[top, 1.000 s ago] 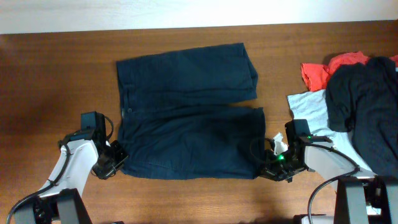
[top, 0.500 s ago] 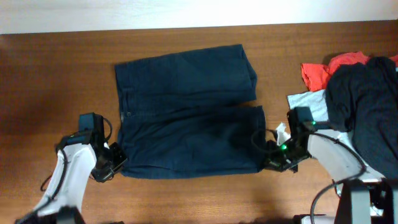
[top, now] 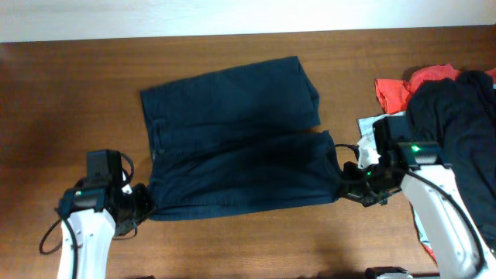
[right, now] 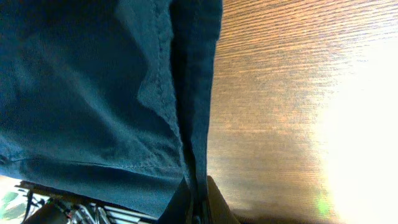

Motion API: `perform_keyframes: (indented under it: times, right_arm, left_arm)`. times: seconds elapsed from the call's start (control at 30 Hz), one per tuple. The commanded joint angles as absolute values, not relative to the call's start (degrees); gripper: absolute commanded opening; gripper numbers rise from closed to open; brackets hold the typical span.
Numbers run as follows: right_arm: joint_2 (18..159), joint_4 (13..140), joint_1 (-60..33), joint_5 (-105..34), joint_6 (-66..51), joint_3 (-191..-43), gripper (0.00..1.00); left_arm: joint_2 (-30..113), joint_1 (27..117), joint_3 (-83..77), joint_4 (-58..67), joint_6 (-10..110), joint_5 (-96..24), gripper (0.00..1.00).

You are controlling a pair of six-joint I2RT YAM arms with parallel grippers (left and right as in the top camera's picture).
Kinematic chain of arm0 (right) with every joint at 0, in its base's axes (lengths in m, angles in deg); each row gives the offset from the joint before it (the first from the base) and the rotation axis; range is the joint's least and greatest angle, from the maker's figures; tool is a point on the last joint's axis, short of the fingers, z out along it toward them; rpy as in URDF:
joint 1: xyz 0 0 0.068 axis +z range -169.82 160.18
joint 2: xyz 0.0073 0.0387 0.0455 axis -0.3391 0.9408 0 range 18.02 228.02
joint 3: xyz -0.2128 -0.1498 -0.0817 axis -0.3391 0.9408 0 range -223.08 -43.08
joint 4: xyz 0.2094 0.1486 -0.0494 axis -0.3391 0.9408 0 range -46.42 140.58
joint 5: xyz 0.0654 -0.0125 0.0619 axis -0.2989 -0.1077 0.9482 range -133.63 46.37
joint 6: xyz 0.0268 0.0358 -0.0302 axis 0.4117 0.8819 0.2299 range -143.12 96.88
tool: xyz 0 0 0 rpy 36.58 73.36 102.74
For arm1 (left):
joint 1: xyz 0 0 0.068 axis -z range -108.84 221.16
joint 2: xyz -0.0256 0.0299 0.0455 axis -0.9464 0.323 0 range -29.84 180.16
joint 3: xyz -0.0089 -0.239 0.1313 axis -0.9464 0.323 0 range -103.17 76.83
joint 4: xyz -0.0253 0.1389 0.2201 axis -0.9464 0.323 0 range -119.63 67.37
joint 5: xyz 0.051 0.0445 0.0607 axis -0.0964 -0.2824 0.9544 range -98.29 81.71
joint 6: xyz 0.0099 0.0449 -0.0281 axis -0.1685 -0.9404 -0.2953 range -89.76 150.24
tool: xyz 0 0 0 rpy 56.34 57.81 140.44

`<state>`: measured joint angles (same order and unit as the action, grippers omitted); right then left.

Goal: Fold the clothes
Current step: 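Lift the hems and fold them upward toward the waistband with both grippers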

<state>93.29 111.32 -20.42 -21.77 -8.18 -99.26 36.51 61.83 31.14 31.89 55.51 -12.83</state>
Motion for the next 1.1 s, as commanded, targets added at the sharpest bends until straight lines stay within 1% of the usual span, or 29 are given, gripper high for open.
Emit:
perform_keyframes:
  times: [0.0, 0.3, 0.67, 1.07]
  right_arm:
    - [88.74, 113.11, -20.57, -26.81, -8.31, -101.97, 0.04]
    - [83.56, 119.5, -20.53, -31.1, -8.31, -106.01, 0.04]
    - [86.88, 119.23, -20.53, -32.98, -8.35, -114.71, 0.04]
    - [99.43, 120.52, -20.53, -34.22, -9.42, -124.22, 0.04]
  left_arm:
    - [33.32, 61.64, 29.17, 34.03, 53.59, -9.35, 0.01]
    - [28.73, 61.64, 21.89, 39.23, 53.7, -11.04, 0.0]
    - [32.34, 61.64, 7.03, 40.91, 52.41, -10.78, 0.01]
    - [43.33, 61.64, 5.78, 31.19, 52.48, -10.88, 0.01]
